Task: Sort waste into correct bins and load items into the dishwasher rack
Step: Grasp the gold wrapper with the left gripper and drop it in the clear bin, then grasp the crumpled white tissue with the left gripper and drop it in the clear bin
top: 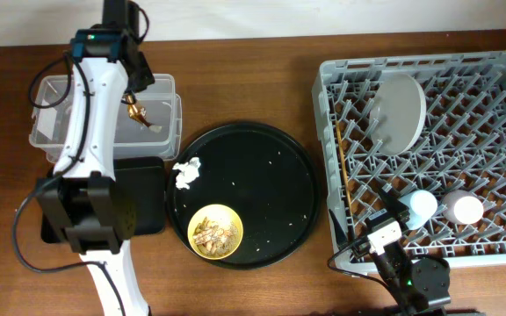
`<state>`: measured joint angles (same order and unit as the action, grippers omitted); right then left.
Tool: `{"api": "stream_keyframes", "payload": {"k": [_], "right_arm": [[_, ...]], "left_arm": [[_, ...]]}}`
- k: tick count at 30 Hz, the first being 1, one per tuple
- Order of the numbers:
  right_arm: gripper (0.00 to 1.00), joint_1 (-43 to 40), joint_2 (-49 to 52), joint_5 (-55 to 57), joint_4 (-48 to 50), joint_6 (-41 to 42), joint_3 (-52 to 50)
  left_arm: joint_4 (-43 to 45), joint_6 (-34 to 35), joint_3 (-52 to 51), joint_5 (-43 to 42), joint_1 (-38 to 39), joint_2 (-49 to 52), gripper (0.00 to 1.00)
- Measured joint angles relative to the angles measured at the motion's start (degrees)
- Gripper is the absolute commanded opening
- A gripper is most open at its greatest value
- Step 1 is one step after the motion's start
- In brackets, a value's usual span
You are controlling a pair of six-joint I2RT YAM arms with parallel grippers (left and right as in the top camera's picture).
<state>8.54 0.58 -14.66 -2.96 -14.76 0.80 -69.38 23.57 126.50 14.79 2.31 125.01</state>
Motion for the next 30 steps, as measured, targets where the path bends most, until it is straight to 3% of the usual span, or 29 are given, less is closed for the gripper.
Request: {"api": "stream_keyframes", "payload": {"k": [2,7,8,11,16,25,28,30], "right_arm": [[0.98,0.0,0.0,0.0,0.0,0.02,0.0],[0.98,0.0,0.0,0.0,0.0,-0.02,0.0],[0.98,0.0,0.0,0.0,0.0,0.0,0.0],[0.98,0.0,0.0,0.0,0.0,0.0,0.0],[0.98,0.0,0.0,0.0,0.0,-0.02,0.0],[0.98,0.0,0.0,0.0,0.0,-0.02,0.0],[0.98,0.0,0.0,0.0,0.0,0.0,0.0],[0.98,0.0,0.0,0.0,0.0,-0.02,0.0]], "left_arm": [[-1.14,-2.27,0.15,-2.89,-0.85,1.07,0.57],[-18.43,-4.37,5.84,-8.79,2.14,-1.09,0.57],[-23.45,-4.55,5.99,-9.55,4.72,-1.97,0.57],[-24.94,-4.52,1.95,-8.66,13.88,-2.75,0.58],[-16.44,1.16,-16.96,-1.86,21.66,-2.78,0.58],[-0.04,11.23,-36.68,2.4,16.13,-2.89,0.59],[4.55,12.07,-39.15,-0.07,16.26,-3.19,0.43],[4.94,12.24,-39.3,-1.51,16.55,-3.21,0.41]]}}
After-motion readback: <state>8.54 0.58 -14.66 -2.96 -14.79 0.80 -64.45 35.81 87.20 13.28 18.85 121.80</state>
